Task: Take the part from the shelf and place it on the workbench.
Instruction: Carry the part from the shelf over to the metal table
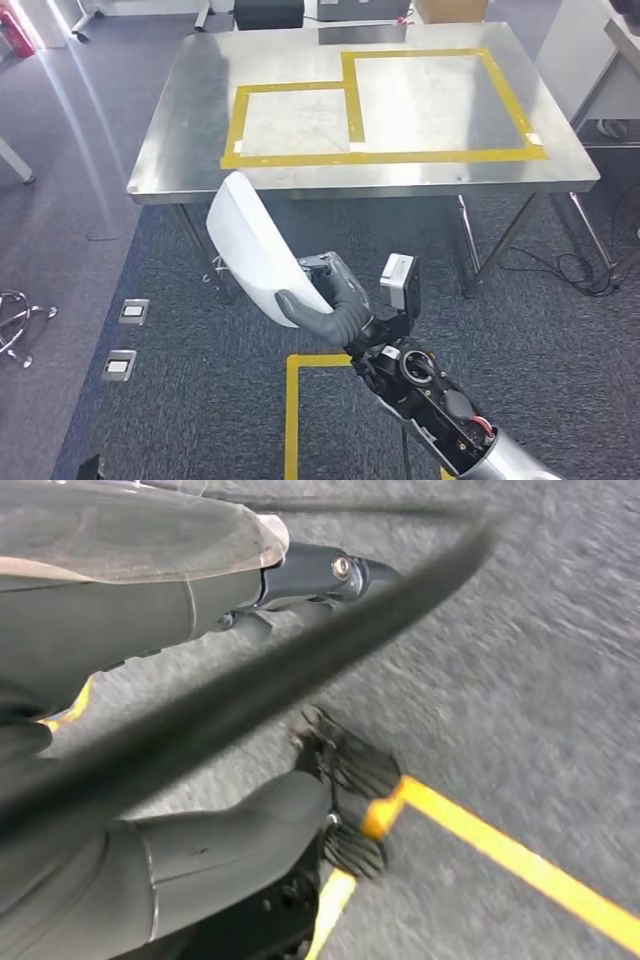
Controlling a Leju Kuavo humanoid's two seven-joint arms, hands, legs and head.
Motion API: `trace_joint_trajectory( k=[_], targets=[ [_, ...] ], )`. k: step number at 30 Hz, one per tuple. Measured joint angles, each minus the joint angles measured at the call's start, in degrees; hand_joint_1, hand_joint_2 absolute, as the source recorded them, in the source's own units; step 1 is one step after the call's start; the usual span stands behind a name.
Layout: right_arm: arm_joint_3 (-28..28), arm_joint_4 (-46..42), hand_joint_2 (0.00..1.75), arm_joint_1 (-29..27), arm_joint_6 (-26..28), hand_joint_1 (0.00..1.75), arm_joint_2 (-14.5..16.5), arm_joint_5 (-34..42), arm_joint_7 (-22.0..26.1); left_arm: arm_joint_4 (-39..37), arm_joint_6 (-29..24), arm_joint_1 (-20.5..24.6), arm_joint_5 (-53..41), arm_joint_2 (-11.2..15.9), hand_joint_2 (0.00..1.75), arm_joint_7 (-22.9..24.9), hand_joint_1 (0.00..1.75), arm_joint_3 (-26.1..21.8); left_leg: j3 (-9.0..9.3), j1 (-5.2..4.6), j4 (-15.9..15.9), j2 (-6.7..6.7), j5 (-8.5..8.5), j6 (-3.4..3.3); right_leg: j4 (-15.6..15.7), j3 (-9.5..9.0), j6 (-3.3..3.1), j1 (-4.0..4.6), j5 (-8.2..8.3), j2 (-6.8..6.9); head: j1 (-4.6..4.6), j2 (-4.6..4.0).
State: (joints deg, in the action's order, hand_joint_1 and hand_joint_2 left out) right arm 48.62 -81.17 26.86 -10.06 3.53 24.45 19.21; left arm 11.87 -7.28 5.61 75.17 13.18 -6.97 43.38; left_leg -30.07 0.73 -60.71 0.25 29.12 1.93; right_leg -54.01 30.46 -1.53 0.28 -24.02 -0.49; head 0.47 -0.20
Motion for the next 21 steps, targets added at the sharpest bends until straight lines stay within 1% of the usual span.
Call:
trace_joint_trajectory(
  k=[2, 3, 4, 5, 6, 7, 8, 9, 10, 11, 13, 14, 15, 16, 17, 18, 19, 20, 21],
  targets=[
    [0.0, 0.0, 1.75, 0.0, 0.0, 1.75, 0.0, 0.0, 0.0, 0.0, 0.0, 0.1, 0.0, 0.0, 1.75, 0.0, 0.00, 0.0, -5.01, 0.13, -7.4, -0.02, 2.65, 0.46, 0.1, -0.56, -0.28, -0.02, -0.53, 0.01, -0.66, 0.00],
    [0.0, 0.0, 1.75, -0.2, 0.0, 1.75, 0.0, 0.0, 0.0, 0.0, 0.0, 0.1, 0.0, 0.0, 1.75, 0.0, 0.00, 0.0, -7.28, 0.22, -9.9, -0.01, 3.72, 0.62, 0.1, -0.87, -0.32, -0.03, -0.88, -0.06, -0.90, 0.00],
    [0.0, 0.0, 1.75, -0.3, 0.1, 1.75, 0.0, 0.0, 0.0, 0.0, 0.0, -0.1, 0.0, 0.0, 1.75, 0.0, 0.00, 0.0, -8.71, 0.31, -10.6, -0.01, 3.74, 0.68, 0.1, -1.28, -0.28, -0.06, -1.27, -0.15, -1.09, 0.00],
    [-0.1, 0.0, 1.75, -0.4, 0.1, 1.75, 0.0, 0.0, 0.0, 0.0, 0.0, -0.2, 0.0, 0.0, 1.75, 0.0, 0.00, 0.0, -9.09, 0.37, -9.2, 0.00, 2.41, 0.70, 0.1, -1.78, -0.19, -0.10, -1.69, -0.24, -1.32, 0.00],
    [-0.1, 0.0, 1.75, -0.4, 0.2, 1.75, 0.0, -0.1, 0.1, 0.0, 0.0, -0.2, 0.0, 0.1, 1.75, 0.0, 0.00, 0.0, -8.40, 0.41, -5.8, 0.01, -0.17, 0.68, 0.1, -2.37, -0.06, -0.16, -2.14, -0.31, -1.57, 0.00],
    [-0.1, 0.0, 1.75, -0.4, 0.2, 1.75, 0.0, -0.1, 0.1, 0.0, 0.0, -0.3, 0.0, 0.1, 1.75, 0.0, 0.00, 0.0, -7.14, 0.43, -1.3, 0.03, -3.31, 0.60, 0.1, -2.73, 0.16, -0.21, -2.61, -0.32, -1.83, 0.00],
    [-0.1, 0.0, 1.75, -0.4, 0.3, 1.75, 0.0, -0.2, 0.2, 0.0, 0.0, -0.2, 0.0, 0.1, 1.75, 0.0, 0.00, 0.0, -6.02, 0.36, 2.3, 0.10, -5.00, 0.43, 0.1, -3.20, 0.42, -0.19, -3.09, -0.34, -2.08, 0.00],
    [-0.1, -0.1, 1.75, -0.4, 0.4, 1.75, 0.0, -0.2, 0.3, 0.0, 0.0, -0.2, 0.0, 0.1, 1.75, 0.0, 0.00, 0.0, -5.20, 0.20, 4.8, 0.16, -5.76, 0.12, 0.1, -3.40, 0.77, -0.16, -3.55, -0.34, -2.23, 0.00],
    [-0.1, -0.2, 1.75, -0.4, 0.4, 1.75, 0.0, -0.3, 0.3, 0.0, 0.0, -0.2, 0.1, 0.1, 1.75, 0.0, 0.00, 0.0, -4.85, 0.04, 6.0, 0.16, -5.77, -0.34, 0.1, -3.69, 1.17, -0.10, -3.75, -0.36, -2.29, 0.00],
    [-0.1, -0.2, 1.75, -0.4, 0.4, 1.75, 0.0, -0.3, 0.3, 0.0, -0.1, -0.1, 0.3, 0.1, 1.75, 0.0, 0.00, 0.0, -4.73, -0.09, 6.1, 0.15, -5.12, -0.88, -0.1, -4.08, 1.53, -0.04, -3.82, -0.38, -2.24, 0.00],
    [-0.1, -0.4, 1.75, -0.4, 0.4, 1.75, 0.0, -0.3, 0.3, 0.0, -0.2, -0.2, 0.6, 0.1, 1.75, 0.0, 0.00, 0.0, -3.78, -0.02, 6.5, 0.03, -5.80, -1.93, -0.9, -4.44, 2.12, -0.05, -4.27, -0.29, -1.91, 0.00],
    [-0.1, -0.5, 1.75, -0.3, 0.4, 1.75, 0.0, -0.3, 0.3, 0.0, -0.2, -0.3, 0.7, 0.1, 1.75, 0.0, 0.00, 0.0, -3.16, 0.03, 6.6, 0.05, -5.89, -2.32, -2.3, -3.91, 2.34, -0.08, -5.06, -0.19, -1.70, 0.00],
    [-0.1, -0.5, 1.75, -0.2, 0.4, 1.75, 0.0, -0.3, 0.3, 0.0, -0.2, -0.3, 0.8, 0.1, 1.75, 0.0, 0.00, 0.0, -2.60, 0.03, 6.7, 0.07, -5.87, -2.61, -4.8, -2.77, 2.57, -0.15, -6.23, -0.11, -1.40, 0.00],
    [-0.1, -0.5, 1.75, -0.2, 0.4, 1.75, 0.0, -0.3, 0.4, 0.0, -0.2, -0.3, 0.8, 0.2, 1.75, 0.0, 0.00, 0.0, -2.22, -0.03, 6.7, 0.09, -5.60, -2.81, -8.5, -0.79, 2.78, -0.24, -7.77, -0.04, -1.11, 0.00],
    [-0.1, -0.5, 1.75, -0.2, 0.4, 1.75, 0.0, -0.2, 0.4, 0.0, -0.2, -0.2, 0.8, 0.2, 1.75, 0.0, 0.00, 0.0, -1.92, -0.11, 6.7, 0.08, -5.29, -2.92, -12.5, 1.59, 2.95, -0.27, -9.38, -0.01, -0.79, 0.00],
    [-0.1, -0.5, 1.75, -0.3, 0.5, 1.75, -0.1, -0.2, 0.5, 0.0, -0.2, -0.3, 0.7, 0.2, 1.75, 0.0, 0.00, 0.0, -1.60, -0.18, 6.7, 0.06, -4.93, -2.96, -15.7, 3.86, 3.06, -0.30, -10.69, -0.01, -0.50, 0.00],
    [-0.1, -0.5, 1.75, -0.4, 0.5, 1.75, -0.2, -0.2, 0.5, 0.0, -0.2, -0.3, 0.7, 0.2, 1.75, 0.0, 0.00, 0.0, -1.19, -0.24, 6.7, 0.03, -4.52, -2.95, -17.2, 5.43, 3.07, -0.31, -11.22, 0.00, -0.27, 0.00],
    [-0.1, -0.5, 1.75, -0.5, 0.6, 1.75, -0.2, -0.2, 0.6, 0.0, -0.2, -0.4, 0.7, 0.1, 1.75, 0.0, 0.00, 0.0, -0.66, -0.28, 6.7, -0.01, -4.10, -2.91, -16.6, 5.96, 3.01, -0.30, -10.51, 0.00, -0.03, 0.00],
    [-0.1, -0.5, 1.75, -0.5, 0.6, 1.75, -0.3, -0.2, 0.7, 0.0, -0.2, -0.4, 0.7, 0.1, 1.75, 0.0, 0.00, 0.0, 0.00, -0.33, 6.7, -0.04, -3.63, -2.83, -13.9, 5.51, 2.82, -0.28, -8.43, 0.00, 0.21, 0.00]
  ],
)
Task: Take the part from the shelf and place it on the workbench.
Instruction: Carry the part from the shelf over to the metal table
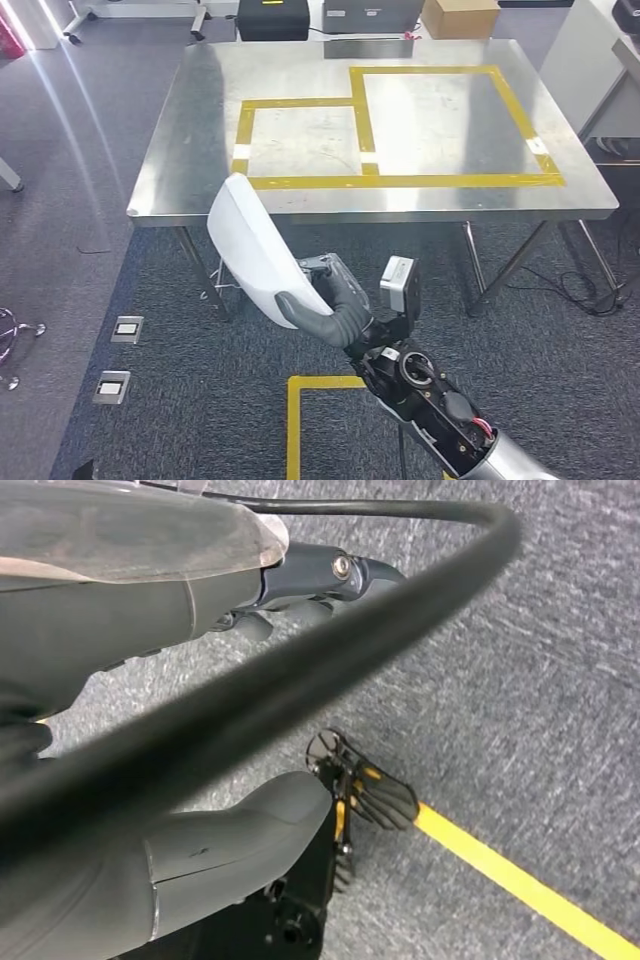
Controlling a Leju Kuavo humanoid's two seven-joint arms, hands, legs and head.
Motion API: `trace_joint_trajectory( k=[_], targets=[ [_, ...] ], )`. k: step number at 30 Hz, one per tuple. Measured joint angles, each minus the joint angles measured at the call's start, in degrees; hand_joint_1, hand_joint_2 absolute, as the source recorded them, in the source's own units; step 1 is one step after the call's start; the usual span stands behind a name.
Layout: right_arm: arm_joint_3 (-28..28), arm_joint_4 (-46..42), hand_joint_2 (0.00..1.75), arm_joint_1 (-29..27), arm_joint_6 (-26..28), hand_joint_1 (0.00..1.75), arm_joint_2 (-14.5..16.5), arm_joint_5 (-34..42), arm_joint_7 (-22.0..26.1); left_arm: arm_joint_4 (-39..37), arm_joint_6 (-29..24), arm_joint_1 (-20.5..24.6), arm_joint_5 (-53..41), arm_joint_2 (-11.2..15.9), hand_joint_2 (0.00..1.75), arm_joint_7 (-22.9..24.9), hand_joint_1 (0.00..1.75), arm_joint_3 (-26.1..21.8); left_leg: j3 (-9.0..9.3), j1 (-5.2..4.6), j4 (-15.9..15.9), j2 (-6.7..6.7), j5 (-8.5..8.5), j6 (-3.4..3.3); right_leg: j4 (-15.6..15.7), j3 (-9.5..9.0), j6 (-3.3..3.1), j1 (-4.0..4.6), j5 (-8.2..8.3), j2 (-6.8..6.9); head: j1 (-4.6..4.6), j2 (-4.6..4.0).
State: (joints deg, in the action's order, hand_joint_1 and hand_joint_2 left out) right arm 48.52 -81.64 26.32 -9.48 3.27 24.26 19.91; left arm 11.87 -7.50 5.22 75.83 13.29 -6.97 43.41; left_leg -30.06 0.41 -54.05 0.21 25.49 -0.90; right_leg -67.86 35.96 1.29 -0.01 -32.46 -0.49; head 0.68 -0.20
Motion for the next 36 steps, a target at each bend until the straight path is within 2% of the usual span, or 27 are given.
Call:
trace_joint_trajectory(
  k=[1, 2, 3, 4, 6, 8, 9, 12, 13, 14, 15, 17, 18, 19, 20, 21, 23, 25, 27, 28, 29, 30, 31, 32, 34, 35, 36],
  targets=[
    [0.0, 0.0, 1.75, 0.0, 0.0, 1.75, 0.0, 0.0, 0.1, 0.0, 0.0, 0.0, 0.0, 0.0, 1.75, 0.0, 0.00, 0.0, 0.63, -0.02, 0.0, -0.02, 0.48, 0.11, 4.1, -1.10, -0.34, 0.05, 3.12, 0.01, 0.28, 0.00],
    [0.0, 0.0, 1.75, 0.0, 0.0, 1.75, 0.0, 0.0, 0.2, 0.0, 0.0, 0.0, 0.0, -0.1, 1.75, 0.0, 0.00, 0.0, 1.25, -0.08, 0.0, -0.04, 0.93, 0.29, 7.8, -2.15, -0.70, 0.19, 5.49, 0.02, 0.43, 0.00],
    [0.0, 0.0, 1.75, 0.0, 0.0, 1.75, -0.1, 0.0, 0.3, 0.0, 0.0, 0.1, 0.0, -0.1, 1.75, 0.0, 0.00, 0.0, 1.62, -0.10, 0.0, -0.07, 1.33, 0.56, 10.7, -3.01, -1.08, 0.36, 6.97, 0.05, 0.57, 0.00],
    [0.0, 0.0, 1.75, 0.1, 0.0, 1.75, -0.1, 0.0, 0.3, 0.0, 0.0, 0.2, 0.0, -0.1, 1.75, 0.0, 0.00, 0.0, 1.83, -0.08, 0.0, -0.07, 1.64, 0.87, 12.3, -3.61, -1.47, 0.53, 7.74, 0.09, 0.62, 0.00],
    [0.0, 0.0, 1.75, 0.1, 0.0, 1.75, -0.1, 0.0, 0.3, 0.0, 0.0, 0.3, 0.0, -0.1, 1.75, 0.0, 0.00, 0.0, 2.08, -0.04, -0.4, -0.08, 1.79, 1.54, 13.0, -4.30, -2.09, 0.69, 7.54, 0.08, 0.55, 0.00],
    [0.0, 0.0, 1.75, 0.2, -0.1, 1.75, 0.0, 0.0, 0.4, 0.0, 0.0, 0.3, 0.0, -0.1, 1.75, 0.0, 0.00, 0.0, 1.43, 0.05, -2.6, -0.09, 2.07, 2.05, 13.7, -5.41, -2.64, 0.49, 7.81, 0.07, 0.35, -0.01],
    [0.0, -0.1, 1.75, 0.3, -0.1, 1.75, 0.0, -0.1, 0.4, 0.0, 0.0, 0.4, 0.0, -0.2, 1.75, 0.0, 0.00, 0.0, 0.01, 0.12, -5.1, -0.10, 2.74, 2.30, 14.0, -5.99, -2.84, 0.35, 7.76, 0.08, 0.14, -0.01],
    [0.0, 0.0, 1.75, 0.5, -0.2, 1.75, 0.0, -0.2, 0.5, 0.0, 0.0, 0.5, 0.0, -0.2, 1.75, 0.0, 0.00, 0.0, -7.39, 0.35, -15.9, -0.12, 6.59, 3.08, 14.3, -6.63, -3.27, 0.20, 7.15, 0.13, -0.77, 0.00],
    [0.0, 0.0, 1.75, 0.4, -0.2, 1.75, 0.0, -0.2, 0.5, 0.0, 0.0, 0.4, 0.0, -0.2, 1.75, 0.0, 0.00, 0.0, -9.26, 0.48, -17.7, -0.11, 7.25, 3.25, 14.3, -6.88, -3.28, 0.17, 6.84, 0.05, -1.02, 0.00],
    [0.0, 0.0, 1.75, 0.4, -0.1, 1.75, 0.0, -0.2, 0.5, 0.0, 0.0, 0.3, 0.0, -0.2, 1.75, 0.0, 0.00, 0.0, -10.14, 0.60, -17.4, -0.11, 6.74, 3.36, 14.3, -7.26, -3.22, 0.13, 6.47, -0.04, -1.25, 0.00],
    [0.0, 0.0, 1.75, 0.4, -0.1, 1.75, 0.0, -0.2, 0.5, 0.0, 0.0, 0.2, 0.0, -0.1, 1.75, 0.0, 0.00, 0.0, -9.94, 0.73, -14.9, -0.10, 4.86, 3.40, 14.3, -7.78, -3.10, 0.06, 6.04, -0.13, -1.52, 0.00],
    [0.0, 0.0, 1.75, 0.4, 0.0, 1.75, 0.0, -0.3, 0.5, 0.0, 0.1, 0.1, -0.1, 0.0, 1.75, -0.1, 0.00, 0.0, -7.55, 0.89, -6.5, 0.01, -0.84, 3.39, 14.2, -8.94, -2.66, 0.00, 5.03, -0.16, -2.08, 0.00],
    [0.0, 0.0, 1.75, 0.4, 0.1, 1.75, 0.0, -0.3, 0.5, 0.0, 0.1, 0.2, -0.2, 0.1, 1.75, -0.1, 0.00, 0.0, -6.47, 0.84, -3.3, 0.13, -2.20, 3.21, 14.2, -9.35, -2.36, 0.05, 4.51, -0.18, -2.31, 0.00],
    [0.0, 0.0, 1.75, 0.5, 0.1, 1.75, 0.0, -0.3, 0.6, 0.0, 0.2, 0.2, -0.2, 0.1, 1.75, -0.1, 0.00, 0.0, -5.80, 0.74, -1.4, 0.20, -2.85, 2.93, 14.3, -9.46, -2.00, 0.12, 3.96, -0.17, -2.42, 0.00],
    [0.0, 0.0, 1.75, 0.5, 0.2, 1.75, 0.0, -0.3, 0.6, 0.0, 0.2, 0.2, -0.2, 0.1, 1.75, -0.1, 0.00, 0.0, -5.58, 0.68, -0.7, 0.20, -2.66, 2.56, 14.0, -9.70, -1.62, 0.20, 3.66, -0.16, -2.42, 0.00],
    [0.0, 0.0, 1.75, 0.5, 0.2, 1.75, 0.0, -0.3, 0.6, 0.0, 0.2, 0.2, -0.2, 0.1, 1.75, -0.1, 0.00, 0.0, -5.32, 0.62, -0.7, 0.19, -2.17, 2.14, 13.9, -9.97, -1.28, 0.22, 3.42, -0.16, -2.28, 0.00],
    [0.0, 0.0, 1.75, 0.5, 0.2, 1.75, 0.0, -0.3, 0.7, 0.0, 0.3, 0.1, -0.3, 0.0, 1.75, -0.1, 0.00, 0.0, -4.34, 0.68, -0.5, 0.10, -2.45, 1.27, 12.6, -10.24, -0.65, 0.11, 2.70, -0.03, -1.77, 0.00],
    [0.0, 0.0, 1.75, 0.5, 0.2, 1.75, 0.0, -0.3, 0.8, 0.0, 0.2, 0.1, -0.3, 0.1, 1.75, -0.1, 0.00, 0.0, -3.17, 0.57, -0.4, 0.14, -2.04, 0.50, 7.4, -7.75, -0.20, -0.03, 0.59, 0.08, -1.17, 0.00],
    [0.0, 0.0, 1.75, 0.3, 0.2, 1.75, 0.0, -0.3, 0.8, 0.0, 0.2, 0.1, -0.4, 0.2, 1.75, -0.1, 0.00, 0.0, -2.29, 0.38, -0.5, 0.13, -1.20, 0.16, -0.8, -2.91, 0.06, -0.06, -2.66, 0.12, -0.66, 0.00],
    [0.0, 0.0, 1.75, 0.1, 0.2, 1.75, -0.1, -0.3, 0.8, 0.0, 0.2, 0.1, -0.4, 0.2, 1.75, -0.1, 0.00, 0.0, -1.80, 0.31, -0.5, 0.10, -0.72, 0.14, -3.4, -0.86, 0.11, -0.06, -3.83, 0.13, -0.44, 0.00],
    [0.0, 0.0, 1.75, 0.0, 0.2, 1.75, -0.1, -0.3, 0.8, 0.0, 0.1, 0.1, -0.5, 0.2, 1.75, -0.1, 0.00, 0.0, -1.17, 0.26, -0.5, 0.04, -0.18, 0.17, -3.9, 0.34, 0.08, -0.05, -4.09, 0.13, -0.26, 0.00],
    [0.0, 0.0, 1.75, 0.0, 0.2, 1.75, -0.1, -0.3, 0.8, 0.0, 0.1, 0.0, -0.5, 0.2, 1.75, -0.1, 0.00, 0.0, -0.37, 0.22, -0.5, -0.04, 0.40, 0.24, -2.2, 0.50, -0.07, -0.04, -2.99, 0.13, -0.05, 0.00],
    [0.0, 0.0, 1.75, -0.1, 0.2, 1.75, -0.1, -0.3, 0.8, 0.0, 0.1, 0.0, -0.5, 0.1, 1.75, -0.1, 0.00, 0.0, 0.52, 0.18, -0.5, -0.09, 1.02, 0.34, 1.3, -0.06, -0.36, -0.02, -0.45, 0.13, 0.23, 0.00],
    [0.0, 0.0, 1.75, -0.1, 0.2, 1.75, -0.2, -0.3, 0.8, 0.0, 0.1, 0.0, -0.5, 0.1, 1.75, -0.1, 0.00, 0.0, 1.36, 0.14, -0.5, -0.14, 1.65, 0.48, 5.4, -0.77, -0.76, 0.05, 3.06, 0.12, 0.56, 0.00],
    [0.0, 0.0, 1.75, -0.2, 0.2, 1.75, -0.2, -0.4, 0.8, 0.0, 0.1, 0.1, -0.5, 0.0, 1.75, -0.1, 0.00, 0.1, 2.37, 0.10, -0.4, -0.29, 2.68, 1.01, 10.7, -1.97, -1.50, 0.41, 7.54, 0.18, 0.80, 0.00],
    [0.0, 0.0, 1.75, -0.2, 0.2, 1.75, -0.3, -0.4, 0.8, 0.0, 0.1, 0.2, -0.5, 0.0, 1.75, -0.1, 0.00, 0.1, 2.58, 0.10, -0.6, -0.33, 2.95, 1.34, 11.7, -2.24, -1.80, 0.59, 8.28, 0.16, 0.77, 0.00],
    [-0.1, -0.1, 1.75, -0.3, 0.2, 1.75, -0.3, -0.4, 0.8, 0.0, 0.1, 0.3, -0.5, 0.0, 1.75, -0.1, 0.00, 0.2, 2.71, 0.12, -0.8, -0.37, 2.97, 1.71, 11.9, -2.72, -2.06, 0.73, 7.98, 0.11, 0.69, 0.00]
  ],
)
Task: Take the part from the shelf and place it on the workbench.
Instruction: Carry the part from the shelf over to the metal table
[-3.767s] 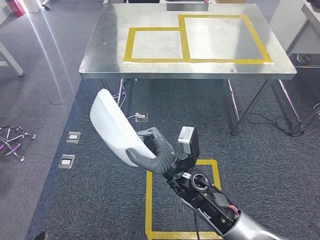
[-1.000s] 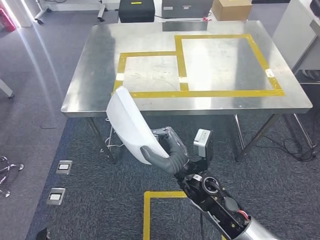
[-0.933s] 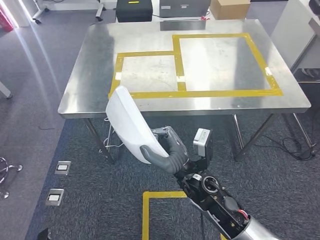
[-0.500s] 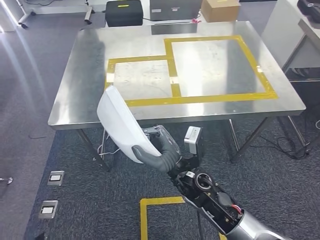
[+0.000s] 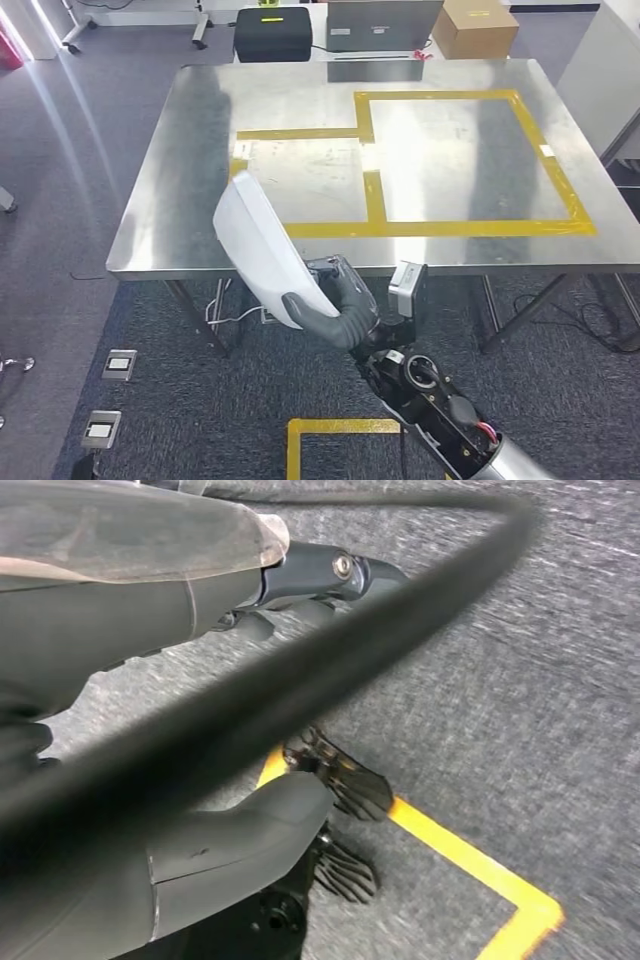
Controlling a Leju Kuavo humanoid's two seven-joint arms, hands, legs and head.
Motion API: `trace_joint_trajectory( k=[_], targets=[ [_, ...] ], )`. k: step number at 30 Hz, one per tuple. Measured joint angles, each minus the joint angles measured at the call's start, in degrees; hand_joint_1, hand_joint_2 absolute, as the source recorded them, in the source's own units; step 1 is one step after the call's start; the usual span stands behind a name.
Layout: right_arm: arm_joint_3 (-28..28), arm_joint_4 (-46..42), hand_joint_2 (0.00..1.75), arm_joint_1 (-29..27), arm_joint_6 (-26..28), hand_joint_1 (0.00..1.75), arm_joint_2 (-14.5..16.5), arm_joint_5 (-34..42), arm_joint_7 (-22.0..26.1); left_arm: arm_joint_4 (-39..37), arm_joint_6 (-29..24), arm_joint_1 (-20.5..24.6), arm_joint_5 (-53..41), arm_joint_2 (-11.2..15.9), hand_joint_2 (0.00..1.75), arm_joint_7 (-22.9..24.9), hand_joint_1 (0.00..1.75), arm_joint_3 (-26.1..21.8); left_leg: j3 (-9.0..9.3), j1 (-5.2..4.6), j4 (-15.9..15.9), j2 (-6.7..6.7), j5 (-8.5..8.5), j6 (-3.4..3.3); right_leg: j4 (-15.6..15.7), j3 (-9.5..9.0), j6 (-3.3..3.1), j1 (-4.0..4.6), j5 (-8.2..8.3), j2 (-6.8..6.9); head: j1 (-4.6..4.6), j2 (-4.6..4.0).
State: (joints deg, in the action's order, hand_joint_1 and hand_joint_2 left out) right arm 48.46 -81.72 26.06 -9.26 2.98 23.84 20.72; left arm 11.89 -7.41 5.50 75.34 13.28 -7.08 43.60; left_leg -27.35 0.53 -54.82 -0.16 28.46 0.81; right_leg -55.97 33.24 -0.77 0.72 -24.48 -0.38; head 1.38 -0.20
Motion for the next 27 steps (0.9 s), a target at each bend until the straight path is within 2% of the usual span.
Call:
trace_joint_trajectory(
  k=[2, 3, 4, 6, 7, 8, 9, 11, 12, 13, 16, 17, 18, 19, 21, 22, 23, 24, 27],
  targets=[
    [0.0, -0.2, 1.75, 0.0, 0.0, 1.75, 0.0, 0.0, 0.0, 0.0, 0.0, 0.1, 0.0, -0.1, 1.75, 0.0, 0.00, 0.0, -0.44, 0.09, -1.7, 0.04, -0.24, 0.52, 1.0, -1.35, -0.46, -0.21, 0.19, -0.14, 0.01, 0.00],
    [0.0, -0.3, 1.75, 0.1, 0.0, 1.75, 0.0, 0.0, 0.0, 0.0, 0.0, 0.1, 0.0, -0.1, 1.75, 0.0, 0.00, 0.1, -1.61, 0.15, -3.9, 0.03, -0.17, 0.77, 1.5, -2.10, -0.63, -0.36, 0.16, -0.14, -0.17, 0.00],
    [0.0, -0.4, 1.75, 0.1, 0.0, 1.75, 0.0, -0.1, 0.0, 0.0, 0.0, 0.2, -0.1, -0.2, 1.75, 0.0, 0.00, 0.1, -3.55, 0.21, -7.1, 0.02, 0.50, 1.01, 2.0, -2.70, -0.79, -0.50, 0.03, -0.10, -0.48, 0.00],
    [0.0, -0.4, 1.75, 0.0, 0.0, 1.75, 0.0, -0.1, 0.0, 0.0, -0.1, 0.3, -0.1, -0.2, 1.75, 0.0, 0.00, 0.1, -8.58, 0.33, -14.1, 0.02, 3.19, 1.56, 2.3, -3.45, -1.10, -0.52, -0.58, -0.08, -1.19, 0.00],
    [0.0, -0.4, 1.75, -0.1, 0.0, 1.75, 0.0, -0.1, 0.0, 0.0, -0.1, 0.3, -0.1, -0.2, 1.75, 0.0, 0.00, 0.1, -10.67, 0.40, -16.2, 0.02, 4.35, 1.75, 2.3, -3.81, -1.17, -0.53, -0.98, -0.15, -1.43, 0.00],
    [0.0, -0.4, 1.75, -0.2, 0.0, 1.75, 0.0, -0.1, 0.0, 0.0, -0.1, 0.1, -0.1, -0.1, 1.75, 0.0, 0.00, 0.1, -11.90, 0.48, -16.5, 0.03, 4.44, 1.85, 2.3, -4.29, -1.15, -0.55, -1.43, -0.25, -1.68, 0.00],
    [0.0, -0.4, 1.75, -0.2, -0.1, 1.75, 0.0, -0.1, -0.1, 0.0, -0.2, 0.1, -0.1, -0.1, 1.75, 0.0, 0.00, 0.1, -12.12, 0.54, -14.7, 0.04, 3.13, 1.90, 2.3, -4.88, -1.07, -0.59, -1.92, -0.35, -1.93, 0.00],
    [0.0, -0.4, 1.75, -0.2, -0.2, 1.75, 0.0, -0.2, -0.1, 0.0, -0.3, -0.1, -0.1, 0.0, 1.75, 0.0, 0.00, 0.1, -10.37, 0.62, -6.8, 0.12, -2.67, 1.85, 2.3, -6.06, -0.73, -0.66, -3.04, -0.42, -2.52, 0.00],
    [0.0, -0.4, 1.75, -0.2, -0.3, 1.75, 0.0, -0.2, 0.0, 0.0, -0.3, -0.1, 0.0, 0.0, 1.75, 0.0, 0.00, 0.1, -9.44, 0.55, -3.3, 0.26, -4.59, 1.63, 2.2, -6.51, -0.46, -0.60, -3.64, -0.43, -2.80, 0.00],
    [0.0, -0.4, 1.75, -0.2, -0.4, 1.75, 0.0, -0.3, 0.0, 0.0, -0.3, 0.0, 0.1, 0.1, 1.75, 0.0, 0.00, 0.1, -8.81, 0.42, -1.0, 0.36, -5.83, 1.26, 2.2, -6.75, -0.15, -0.52, -4.22, -0.43, -2.97, 0.00],
    [0.0, -0.5, 1.75, -0.2, -0.6, 1.75, 0.1, -0.4, 0.0, 0.0, -0.3, 0.0, 0.4, 0.1, 1.75, 0.1, 0.00, 0.1, -8.06, 0.29, 0.0, 0.44, -5.73, -0.19, 1.8, -7.49, 0.84, -0.32, -5.09, -0.37, -2.76, 0.00],
    [0.0, -0.5, 1.75, -0.2, -0.6, 1.75, 0.1, -0.5, 0.0, 0.0, -0.3, -0.1, 0.4, 0.0, 1.75, 0.1, 0.00, 0.1, -7.56, 0.37, 0.2, 0.43, -5.63, -0.60, 0.9, -7.42, 1.14, -0.36, -5.34, -0.28, -2.56, 0.00],
    [0.0, -0.5, 1.75, -0.2, -0.6, 1.75, 0.1, -0.5, 0.0, 0.0, -0.4, -0.1, 0.4, 0.1, 1.75, 0.1, 0.00, 0.1, -6.98, 0.41, 0.3, 0.45, -5.40, -0.97, -1.1, -6.53, 1.42, -0.41, -5.95, -0.18, -2.28, 0.00],
    [0.0, -0.5, 1.75, -0.1, -0.6, 1.75, 0.1, -0.5, 0.0, 0.0, -0.4, -0.1, 0.4, 0.1, 1.75, 0.1, 0.00, 0.1, -6.43, 0.39, 0.4, 0.43, -5.10, -1.30, -4.4, -4.82, 1.70, -0.51, -6.99, -0.09, -1.96, 0.00],
    [0.0, -0.5, 1.75, -0.2, -0.7, 1.75, 0.1, -0.5, 0.1, 0.0, -0.5, -0.1, 0.5, 0.2, 1.75, 0.1, 0.00, 0.1, -5.53, 0.25, 0.4, 0.43, -4.26, -1.67, -12.6, -0.03, 2.06, -0.67, -9.94, -0.04, -1.38, 0.00],
    [0.0, -0.5, 1.75, -0.3, -0.7, 1.75, 0.1, -0.5, 0.1, 0.0, -0.5, -0.1, 0.6, 0.2, 1.75, 0.1, 0.00, 0.1, -5.00, 0.18, 0.4, 0.40, -3.78, -1.71, -15.3, 2.01, 2.13, -0.72, -11.10, -0.03, -1.16, 0.00],
    [0.0, -0.5, 1.75, -0.4, -0.8, 1.75, 0.1, -0.5, 0.0, 0.0, -0.5, -0.2, 0.6, 0.2, 1.75, 0.1, 0.00, 0.1, -4.35, 0.13, 0.4, 0.34, -3.26, -1.68, -15.9, 3.20, 2.09, -0.74, -11.31, -0.02, -0.97, 0.00],
    [0.0, -0.5, 1.75, -0.4, -0.9, 1.75, 0.1, -0.5, 0.1, 0.0, -0.5, -0.2, 0.7, 0.2, 1.75, 0.1, 0.00, 0.1, -3.58, 0.09, 0.4, 0.28, -2.71, -1.64, -14.4, 3.41, 1.92, -0.75, -10.16, -0.01, -0.75, 0.00],
    [0.1, -0.4, 1.75, -0.3, -1.2, 1.75, 0.0, -0.5, 0.1, 0.0, -0.6, -0.1, 0.7, 0.1, 1.75, 0.1, 0.00, 0.1, -1.37, -0.02, 0.4, 0.07, -1.09, -1.26, -3.6, 1.30, 0.86, -0.51, -2.06, 0.02, 0.04, 0.00]
  ],
)
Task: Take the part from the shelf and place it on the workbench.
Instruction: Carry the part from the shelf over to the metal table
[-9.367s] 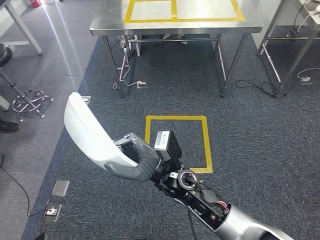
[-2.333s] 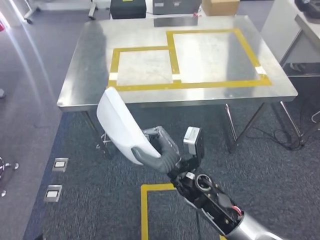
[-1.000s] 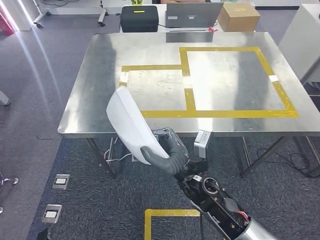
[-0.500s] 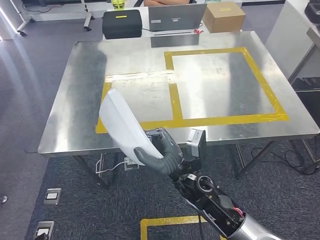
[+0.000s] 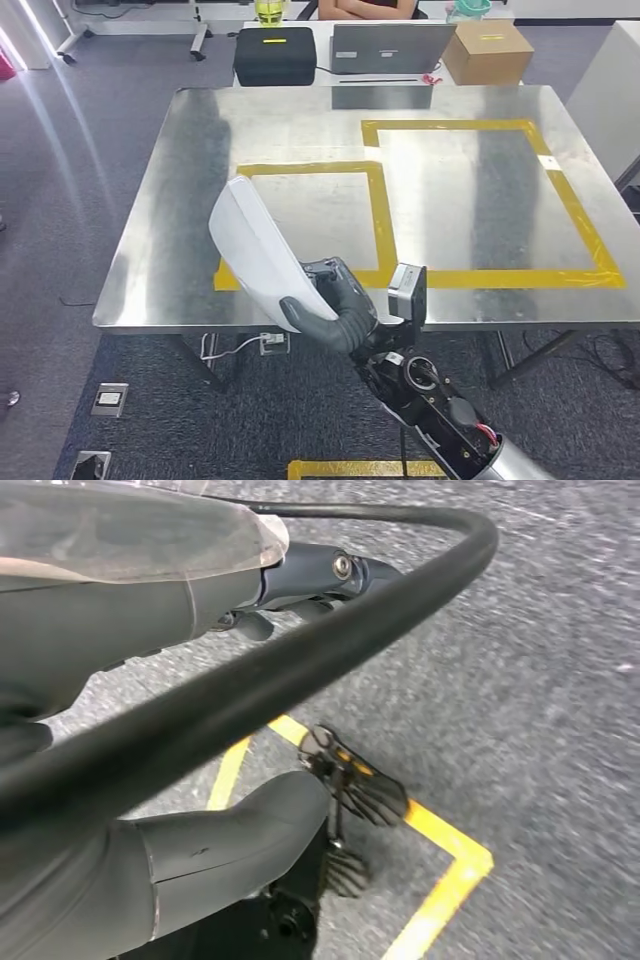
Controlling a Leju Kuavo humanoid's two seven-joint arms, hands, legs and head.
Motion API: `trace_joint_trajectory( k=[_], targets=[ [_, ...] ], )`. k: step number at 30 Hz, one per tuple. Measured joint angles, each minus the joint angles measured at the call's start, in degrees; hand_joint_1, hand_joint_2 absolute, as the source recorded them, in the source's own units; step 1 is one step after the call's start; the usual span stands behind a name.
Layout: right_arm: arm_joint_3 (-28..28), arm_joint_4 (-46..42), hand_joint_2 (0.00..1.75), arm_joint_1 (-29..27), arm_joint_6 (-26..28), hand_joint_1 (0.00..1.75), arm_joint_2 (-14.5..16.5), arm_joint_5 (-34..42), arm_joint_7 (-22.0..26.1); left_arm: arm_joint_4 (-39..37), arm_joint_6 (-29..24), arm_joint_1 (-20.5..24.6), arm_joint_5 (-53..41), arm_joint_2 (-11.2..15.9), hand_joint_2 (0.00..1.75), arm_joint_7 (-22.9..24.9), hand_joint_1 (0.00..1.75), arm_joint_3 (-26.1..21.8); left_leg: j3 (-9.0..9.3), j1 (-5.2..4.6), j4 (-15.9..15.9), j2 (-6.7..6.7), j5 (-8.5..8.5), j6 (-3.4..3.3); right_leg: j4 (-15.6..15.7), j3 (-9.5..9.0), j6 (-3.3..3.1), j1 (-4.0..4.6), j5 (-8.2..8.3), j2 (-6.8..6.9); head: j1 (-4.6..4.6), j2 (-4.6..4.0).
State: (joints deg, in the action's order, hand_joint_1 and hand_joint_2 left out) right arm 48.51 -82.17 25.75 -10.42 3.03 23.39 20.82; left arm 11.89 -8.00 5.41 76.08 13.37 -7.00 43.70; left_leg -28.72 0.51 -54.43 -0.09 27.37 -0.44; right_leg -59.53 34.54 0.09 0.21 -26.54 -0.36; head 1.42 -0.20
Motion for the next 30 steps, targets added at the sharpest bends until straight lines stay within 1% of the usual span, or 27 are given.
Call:
trace_joint_trajectory(
  k=[1, 2, 3, 4, 6, 7, 11, 14, 20, 30],
  targets=[
    [0.0, 0.0, 1.75, 0.0, -0.1, 1.75, 0.0, 0.0, 0.0, 0.0, 0.0, 0.1, 0.0, 0.0, 1.75, 0.0, 0.00, 0.0, 0.29, -0.01, 0.0, -0.06, 0.38, 0.27, 2.3, -0.69, -0.29, 0.18, 1.77, -0.01, 0.11, 0.00],
    [0.0, 0.0, 1.75, 0.1, -0.1, 1.75, 0.0, 0.0, 0.1, 0.0, 0.0, 0.2, 0.1, -0.1, 1.75, 0.0, 0.00, 0.0, 0.42, 0.02, -0.1, -0.09, 0.58, 0.58, 3.6, -0.95, -0.54, 0.39, 2.49, -0.04, 0.12, 0.00],
    [0.0, 0.0, 1.75, 0.1, -0.2, 1.75, 0.0, 0.0, 0.1, 0.0, 0.0, 0.2, 0.1, -0.1, 1.75, 0.0, 0.00, 0.0, 0.46, 0.03, -0.1, -0.14, 0.72, 0.88, 4.0, -1.31, -0.57, 0.52, 2.45, -0.11, 0.07, 0.01],
    [0.0, 0.0, 1.75, 0.2, -0.2, 1.75, 0.0, 0.0, 0.2, 0.0, -0.1, 0.2, 0.1, -0.1, 1.75, 0.0, 0.00, 0.0, 0.48, 0.10, -0.1, -0.12, 0.72, 1.05, 4.1, -1.63, -0.45, 0.56, 2.74, -0.25, 0.03, 0.01],
    [0.0, 0.0, 1.75, 0.4, -0.2, 1.75, 0.0, 0.0, 0.2, 0.0, -0.1, 0.2, 0.1, -0.2, 1.75, 0.0, 0.00, 0.0, 0.57, 0.14, 0.0, -0.14, 0.64, 1.13, 4.3, -1.89, -0.11, 0.52, 2.90, -0.45, -0.09, 0.01],
    [0.0, 0.0, 1.75, 0.5, -0.2, 1.75, 0.0, 0.0, 0.3, 0.0, -0.1, 0.2, 0.1, -0.2, 1.75, -0.1, 0.00, 0.0, 0.61, 0.15, 0.0, -0.14, 0.56, 1.13, 4.3, -1.93, -0.04, 0.52, 2.75, -0.51, -0.24, 0.01],
    [0.0, 0.0, 1.75, 0.5, -0.3, 1.75, 0.0, 0.1, 0.3, 0.0, -0.1, 0.4, 0.1, 0.0, 1.75, -0.2, 0.00, 0.0, 1.00, 0.13, 0.7, -0.14, 0.75, 1.15, 4.3, -1.97, -0.43, 0.52, 2.19, -0.59, -1.02, 0.01],
    [0.0, 0.0, 1.75, 0.5, -0.3, 1.75, 0.0, 0.1, 0.3, 0.0, -0.1, 0.4, 0.1, 0.0, 1.75, -0.2, 0.00, 0.0, 1.31, 0.15, 1.5, -0.14, 1.03, 1.31, 4.3, -1.92, -0.60, 0.54, 2.09, -0.54, -1.42, 0.01],
    [0.0, 0.0, 1.75, 0.5, -0.3, 1.75, 0.0, 0.2, 0.3, 0.0, -0.1, 0.4, 0.1, 0.0, 1.75, -0.2, 0.00, 0.0, 1.35, 0.12, 1.6, -0.14, 0.83, 1.59, 4.3, -2.03, -0.87, 0.53, 2.24, -0.51, -1.67, 0.01],
    [0.0, 0.1, 1.75, 0.5, -0.1, 1.75, 0.0, 0.1, 0.4, 0.0, 0.1, 0.4, 0.0, 0.0, 1.75, -0.6, 0.00, 0.0, 1.47, -0.10, 1.6, -0.14, 0.73, 1.61, 4.3, -2.14, -0.80, 0.33, 2.37, -0.48, -1.67, 0.00]
  ],
)
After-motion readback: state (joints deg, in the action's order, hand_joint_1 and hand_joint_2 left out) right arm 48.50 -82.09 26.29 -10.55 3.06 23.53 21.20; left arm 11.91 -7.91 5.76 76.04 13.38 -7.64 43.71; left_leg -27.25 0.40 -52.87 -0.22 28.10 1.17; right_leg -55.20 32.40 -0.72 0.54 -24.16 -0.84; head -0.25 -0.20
